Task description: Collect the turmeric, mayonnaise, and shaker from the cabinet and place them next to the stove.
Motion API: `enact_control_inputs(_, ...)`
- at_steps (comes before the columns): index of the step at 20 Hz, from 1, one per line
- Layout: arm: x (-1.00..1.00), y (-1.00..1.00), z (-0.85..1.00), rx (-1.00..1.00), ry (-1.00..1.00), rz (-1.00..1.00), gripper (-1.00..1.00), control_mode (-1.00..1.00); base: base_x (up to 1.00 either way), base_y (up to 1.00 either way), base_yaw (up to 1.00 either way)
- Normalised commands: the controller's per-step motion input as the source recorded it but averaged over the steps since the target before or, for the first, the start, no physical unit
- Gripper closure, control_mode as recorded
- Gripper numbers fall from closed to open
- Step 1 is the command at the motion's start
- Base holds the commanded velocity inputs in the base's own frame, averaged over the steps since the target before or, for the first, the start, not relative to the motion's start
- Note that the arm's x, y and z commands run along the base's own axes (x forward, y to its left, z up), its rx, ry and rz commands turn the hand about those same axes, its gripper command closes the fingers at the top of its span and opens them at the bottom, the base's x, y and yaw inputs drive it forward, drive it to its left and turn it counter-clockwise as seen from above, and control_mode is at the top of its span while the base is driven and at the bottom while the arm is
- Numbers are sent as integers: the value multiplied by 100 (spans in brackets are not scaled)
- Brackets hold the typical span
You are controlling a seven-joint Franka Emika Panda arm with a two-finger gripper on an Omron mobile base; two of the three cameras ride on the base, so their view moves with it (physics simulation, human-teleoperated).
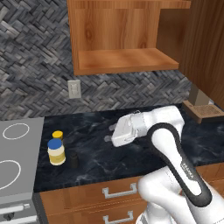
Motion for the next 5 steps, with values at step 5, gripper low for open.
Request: enact_control_inputs(5, -56, 0, 41, 1, -2, -14, -100, -100, 0, 0, 0)
